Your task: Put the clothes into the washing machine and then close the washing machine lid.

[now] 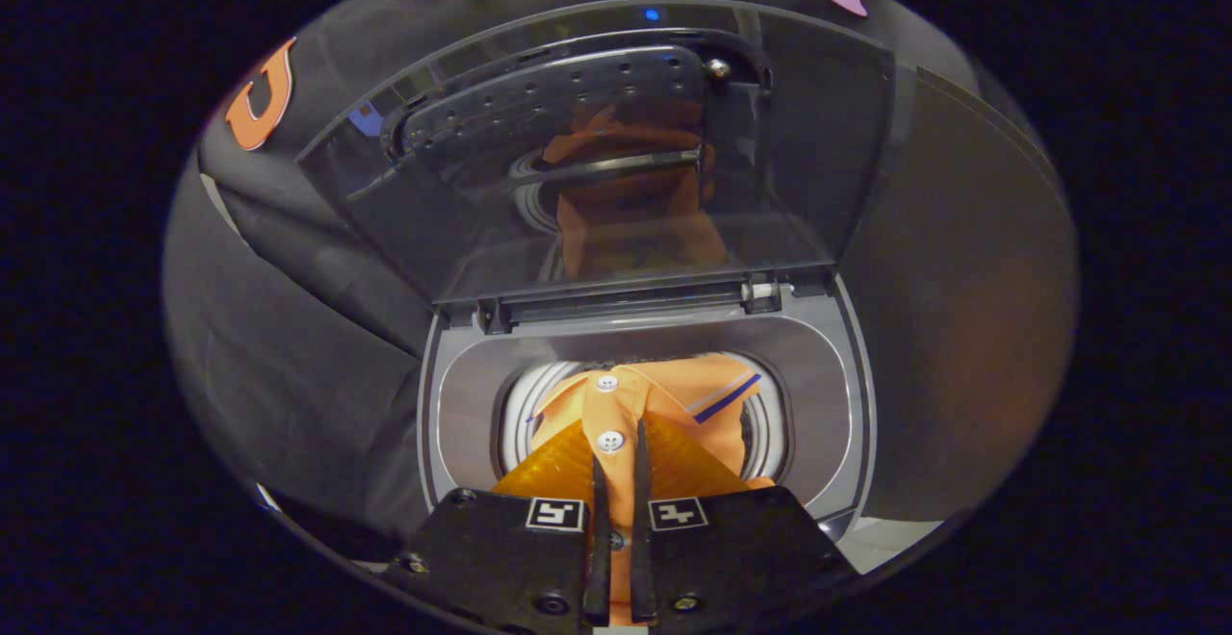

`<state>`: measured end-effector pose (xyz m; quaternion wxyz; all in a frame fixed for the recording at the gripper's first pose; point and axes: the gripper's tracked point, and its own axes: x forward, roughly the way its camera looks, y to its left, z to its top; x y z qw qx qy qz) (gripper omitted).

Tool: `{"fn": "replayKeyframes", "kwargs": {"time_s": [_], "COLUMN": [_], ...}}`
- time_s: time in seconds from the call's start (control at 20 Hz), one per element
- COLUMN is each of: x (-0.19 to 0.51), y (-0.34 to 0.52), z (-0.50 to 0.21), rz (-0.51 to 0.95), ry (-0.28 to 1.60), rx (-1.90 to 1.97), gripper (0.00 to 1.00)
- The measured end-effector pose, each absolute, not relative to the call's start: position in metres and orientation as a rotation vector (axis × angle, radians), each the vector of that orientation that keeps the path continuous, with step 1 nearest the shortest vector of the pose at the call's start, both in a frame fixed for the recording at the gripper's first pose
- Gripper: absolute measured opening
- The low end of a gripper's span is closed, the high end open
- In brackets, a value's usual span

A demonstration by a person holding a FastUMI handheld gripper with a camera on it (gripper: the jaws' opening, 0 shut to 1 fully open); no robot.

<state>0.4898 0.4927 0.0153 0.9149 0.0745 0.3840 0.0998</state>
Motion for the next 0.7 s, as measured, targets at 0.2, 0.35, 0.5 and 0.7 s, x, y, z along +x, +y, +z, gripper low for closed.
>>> {"fn": "replayKeyframes", "kwargs": {"time_s": [0.2,0.35,0.5,0.7], "x": [0.488,0.488,0.485,0.482], "y": [0.497,0.498,0.498,0.496], "z": [0.013,0.013,0.010,0.018], "rz": [0.202,0.195,0.201,0.205], "ry": [0.793,0.789,0.794,0.753], "rx": [0.154,0.156,0.151,0.134], "gripper": [0.12,0.15,0.27,0.67]}}
